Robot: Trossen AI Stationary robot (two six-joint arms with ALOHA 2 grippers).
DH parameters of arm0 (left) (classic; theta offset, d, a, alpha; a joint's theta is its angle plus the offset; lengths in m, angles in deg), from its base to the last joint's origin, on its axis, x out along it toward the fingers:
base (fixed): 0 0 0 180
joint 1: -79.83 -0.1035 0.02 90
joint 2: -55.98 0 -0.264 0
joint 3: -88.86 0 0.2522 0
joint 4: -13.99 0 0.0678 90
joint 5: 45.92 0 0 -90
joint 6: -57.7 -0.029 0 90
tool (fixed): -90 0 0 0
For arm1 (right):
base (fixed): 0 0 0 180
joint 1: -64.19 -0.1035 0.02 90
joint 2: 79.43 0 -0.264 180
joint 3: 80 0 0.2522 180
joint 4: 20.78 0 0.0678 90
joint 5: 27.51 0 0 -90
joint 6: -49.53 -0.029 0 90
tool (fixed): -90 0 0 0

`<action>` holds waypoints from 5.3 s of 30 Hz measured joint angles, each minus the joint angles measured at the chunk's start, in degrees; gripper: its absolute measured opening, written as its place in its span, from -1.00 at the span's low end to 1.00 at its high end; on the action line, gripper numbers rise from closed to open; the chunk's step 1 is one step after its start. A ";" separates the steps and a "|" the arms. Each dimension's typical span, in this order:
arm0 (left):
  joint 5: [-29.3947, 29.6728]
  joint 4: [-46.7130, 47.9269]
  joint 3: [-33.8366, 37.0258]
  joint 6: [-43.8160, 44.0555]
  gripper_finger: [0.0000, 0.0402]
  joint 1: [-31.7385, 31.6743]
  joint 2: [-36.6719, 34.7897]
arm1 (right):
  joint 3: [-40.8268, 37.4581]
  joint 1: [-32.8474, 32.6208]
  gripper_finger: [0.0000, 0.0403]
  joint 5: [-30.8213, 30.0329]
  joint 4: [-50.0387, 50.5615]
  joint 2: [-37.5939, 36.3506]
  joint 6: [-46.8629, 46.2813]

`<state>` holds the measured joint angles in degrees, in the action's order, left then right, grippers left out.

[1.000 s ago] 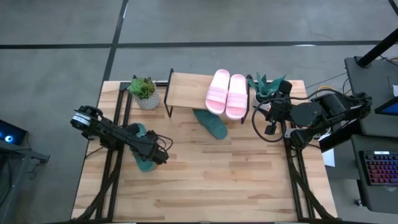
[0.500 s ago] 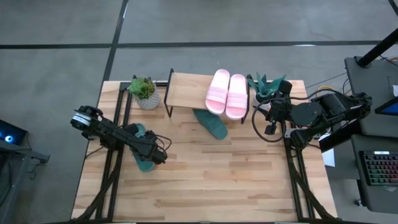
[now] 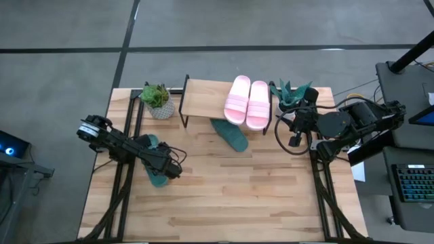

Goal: Pick and place slides into the shelf
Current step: Put the left blue slides on the shelf

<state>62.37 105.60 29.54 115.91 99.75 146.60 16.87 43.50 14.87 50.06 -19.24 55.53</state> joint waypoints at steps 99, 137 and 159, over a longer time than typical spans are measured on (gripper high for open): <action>33.06 -4.34 -23.73 -26.10 -1.00 -0.71 -0.12 | -0.02 0.01 -0.61 0.00 -0.02 0.00 0.29; 44.07 -19.91 -37.57 -59.58 -1.00 -20.99 -0.34 | -0.02 0.01 -0.76 0.00 -0.02 0.00 0.50; 40.56 -38.52 -38.75 -77.62 -1.00 -36.15 0.37 | -0.02 -0.01 -0.76 0.00 -0.02 0.00 0.48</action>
<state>102.93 67.08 -9.21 38.29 63.60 146.97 16.85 43.49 14.87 50.04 -19.24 56.01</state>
